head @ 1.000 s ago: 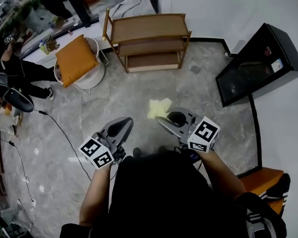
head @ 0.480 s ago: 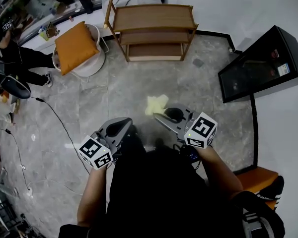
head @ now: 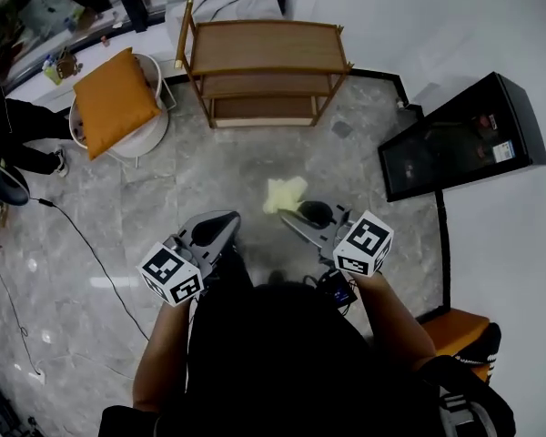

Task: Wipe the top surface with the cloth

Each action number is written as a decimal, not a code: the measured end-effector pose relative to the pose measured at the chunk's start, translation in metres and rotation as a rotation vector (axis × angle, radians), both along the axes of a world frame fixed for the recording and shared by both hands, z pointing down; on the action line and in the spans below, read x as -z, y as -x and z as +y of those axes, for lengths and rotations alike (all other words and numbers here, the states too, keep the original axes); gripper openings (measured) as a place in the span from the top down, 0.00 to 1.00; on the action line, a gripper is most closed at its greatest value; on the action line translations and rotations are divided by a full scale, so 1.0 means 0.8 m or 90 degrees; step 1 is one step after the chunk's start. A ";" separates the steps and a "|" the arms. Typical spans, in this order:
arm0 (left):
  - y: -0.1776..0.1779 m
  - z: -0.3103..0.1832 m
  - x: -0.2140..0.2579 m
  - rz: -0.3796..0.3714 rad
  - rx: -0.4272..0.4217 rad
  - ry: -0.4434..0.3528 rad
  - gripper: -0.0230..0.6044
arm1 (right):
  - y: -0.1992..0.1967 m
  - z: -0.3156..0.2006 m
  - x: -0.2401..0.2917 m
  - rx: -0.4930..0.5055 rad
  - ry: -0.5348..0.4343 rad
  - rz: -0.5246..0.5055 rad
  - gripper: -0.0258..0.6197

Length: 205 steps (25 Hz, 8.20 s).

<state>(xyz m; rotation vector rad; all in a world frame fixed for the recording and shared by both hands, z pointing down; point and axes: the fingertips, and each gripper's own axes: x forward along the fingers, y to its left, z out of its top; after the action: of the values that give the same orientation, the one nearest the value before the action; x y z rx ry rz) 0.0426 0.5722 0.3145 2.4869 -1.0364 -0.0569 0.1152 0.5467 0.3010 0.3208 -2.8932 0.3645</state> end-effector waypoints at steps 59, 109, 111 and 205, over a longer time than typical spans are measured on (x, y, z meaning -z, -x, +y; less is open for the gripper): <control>0.265 -0.696 -0.007 -0.010 0.163 0.104 0.95 | 0.147 -0.695 -0.064 -0.032 0.129 -0.001 0.88; 0.387 -0.813 -0.094 -0.053 0.160 0.159 0.95 | 0.446 -0.874 -0.313 -0.041 0.265 0.204 0.89; 0.390 -0.808 -0.094 -0.051 0.163 0.164 0.95 | 0.456 -0.887 -0.330 -0.060 0.275 0.228 0.89; 0.000 -0.906 -0.085 -0.124 -0.105 0.175 0.95 | -0.180 -1.062 -0.406 -0.485 0.240 0.495 0.88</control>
<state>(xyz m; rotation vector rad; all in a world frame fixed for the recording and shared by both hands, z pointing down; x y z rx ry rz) 0.0429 -0.1529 0.3827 2.3471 -0.8442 0.3611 0.2592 -0.3032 0.6259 1.1802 -1.8110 0.6911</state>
